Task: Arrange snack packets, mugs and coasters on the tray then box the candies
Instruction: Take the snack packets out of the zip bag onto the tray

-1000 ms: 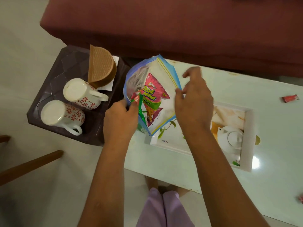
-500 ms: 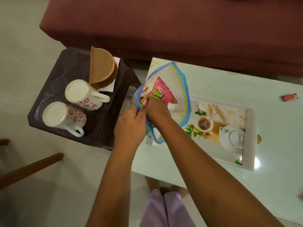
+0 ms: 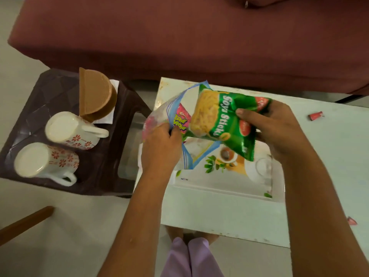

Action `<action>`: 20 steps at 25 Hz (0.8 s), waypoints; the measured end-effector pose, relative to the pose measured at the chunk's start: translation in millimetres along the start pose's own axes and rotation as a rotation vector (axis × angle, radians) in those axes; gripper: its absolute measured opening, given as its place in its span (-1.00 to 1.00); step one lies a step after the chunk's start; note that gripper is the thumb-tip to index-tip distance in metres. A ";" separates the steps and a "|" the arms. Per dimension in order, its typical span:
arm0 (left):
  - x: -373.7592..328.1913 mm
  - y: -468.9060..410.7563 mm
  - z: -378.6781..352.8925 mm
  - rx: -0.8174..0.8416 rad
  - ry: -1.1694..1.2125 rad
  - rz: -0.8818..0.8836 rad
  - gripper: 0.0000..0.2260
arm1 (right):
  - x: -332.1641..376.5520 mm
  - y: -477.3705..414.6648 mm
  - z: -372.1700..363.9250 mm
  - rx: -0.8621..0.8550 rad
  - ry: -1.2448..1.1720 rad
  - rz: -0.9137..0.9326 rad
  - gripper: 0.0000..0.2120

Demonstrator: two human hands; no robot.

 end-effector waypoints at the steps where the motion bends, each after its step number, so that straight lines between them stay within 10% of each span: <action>1: -4.5 -1.3 -11.5 0.033 -0.004 -0.011 -0.75 | -10.9 -0.4 20.6 -0.009 -0.014 -0.050 -0.78; 15: -20.0 -3.1 -112.3 0.181 -0.131 -0.069 -0.75 | -183.8 -55.1 166.7 -0.044 0.074 -0.499 -0.82; 20: -27.2 -8.6 -107.6 0.124 -0.117 -0.058 -0.76 | -184.8 -76.9 175.0 -0.408 0.220 -0.326 -0.41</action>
Point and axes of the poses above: each hand's wrist, its own y-axis away from the middle knuckle, its own z-axis out of the back of the hand, x = y × z, the point moved 4 cm from there along -y, towards the middle knuckle, and after that the axes turned 2 degrees about x, right-handed, at the moved point
